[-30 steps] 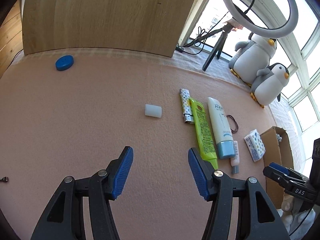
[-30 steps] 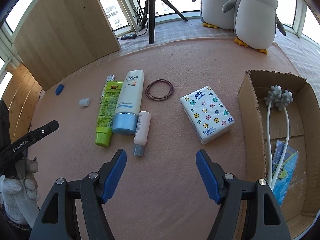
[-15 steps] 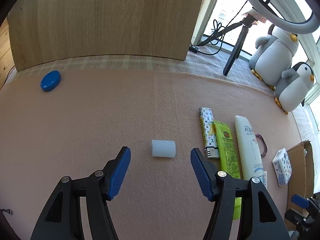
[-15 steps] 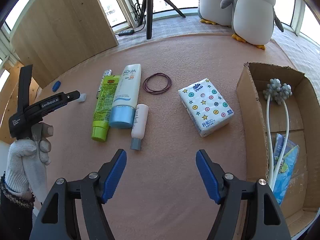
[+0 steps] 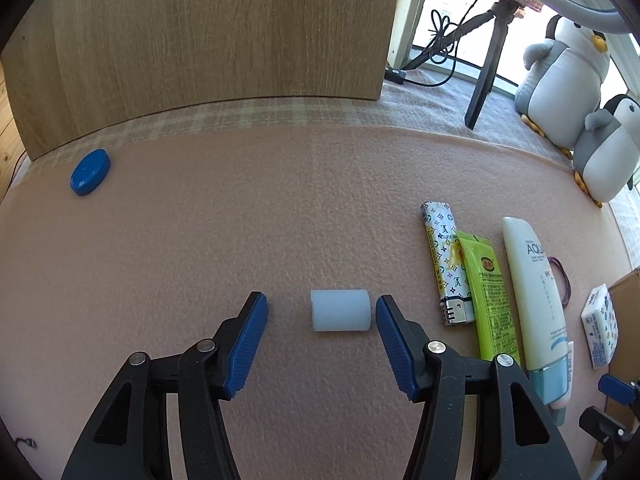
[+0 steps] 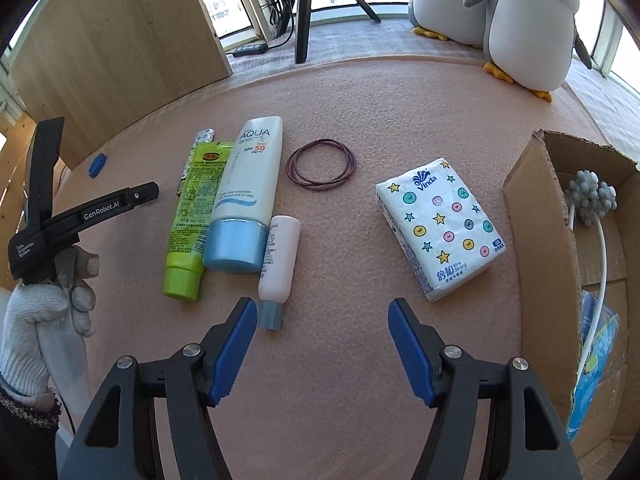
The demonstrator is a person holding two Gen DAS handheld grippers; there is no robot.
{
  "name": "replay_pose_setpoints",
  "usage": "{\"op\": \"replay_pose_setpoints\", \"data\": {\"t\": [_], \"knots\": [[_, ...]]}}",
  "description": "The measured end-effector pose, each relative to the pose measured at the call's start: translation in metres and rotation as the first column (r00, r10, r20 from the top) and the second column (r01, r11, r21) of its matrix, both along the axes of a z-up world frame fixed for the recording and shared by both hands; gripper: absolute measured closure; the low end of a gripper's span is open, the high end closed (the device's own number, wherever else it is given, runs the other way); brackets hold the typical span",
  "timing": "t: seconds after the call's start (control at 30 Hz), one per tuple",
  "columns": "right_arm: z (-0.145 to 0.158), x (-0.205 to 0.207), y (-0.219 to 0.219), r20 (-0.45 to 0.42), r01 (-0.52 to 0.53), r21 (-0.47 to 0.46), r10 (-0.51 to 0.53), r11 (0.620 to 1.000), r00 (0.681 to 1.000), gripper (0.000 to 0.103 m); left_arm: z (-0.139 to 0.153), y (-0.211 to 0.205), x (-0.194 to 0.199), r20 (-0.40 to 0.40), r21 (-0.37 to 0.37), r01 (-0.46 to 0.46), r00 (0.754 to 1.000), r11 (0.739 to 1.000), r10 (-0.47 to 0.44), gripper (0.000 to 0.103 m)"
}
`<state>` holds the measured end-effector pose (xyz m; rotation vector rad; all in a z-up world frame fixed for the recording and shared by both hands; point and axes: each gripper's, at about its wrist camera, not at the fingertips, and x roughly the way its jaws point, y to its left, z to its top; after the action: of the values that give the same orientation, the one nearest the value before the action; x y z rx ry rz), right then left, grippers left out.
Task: Organize objects
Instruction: 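Grasp the white cylinder with the left tool while the right tool grasps the pink bottle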
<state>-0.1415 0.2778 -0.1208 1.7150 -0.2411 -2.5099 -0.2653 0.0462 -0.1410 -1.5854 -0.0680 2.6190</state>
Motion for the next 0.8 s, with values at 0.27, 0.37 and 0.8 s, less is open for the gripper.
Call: {"op": "replay_pose_setpoints", "data": {"t": [0.27,0.37,0.8], "knots": [[-0.013,-0.014,-0.017,0.019,-0.043,0.066,0.041,0.997,0.999,0.052,0.0,-0.011,-0.002,-0.015,0.002,0.012,1.0,1.0,-0.012,0.067],[-0.015,-0.019,-0.02,0.022,-0.053,0.097,0.051,0.994,0.998,0.057,0.0,-0.014,-0.001,-0.015,0.013,0.018,1.0,1.0,-0.018,0.073],[-0.018,-0.017,-0.007,0.015,-0.054,0.093,0.053,0.994,0.998,0.084,0.004,-0.026,0.021,-0.019,0.066,0.047,0.999,0.997,-0.046,0.076]]}}
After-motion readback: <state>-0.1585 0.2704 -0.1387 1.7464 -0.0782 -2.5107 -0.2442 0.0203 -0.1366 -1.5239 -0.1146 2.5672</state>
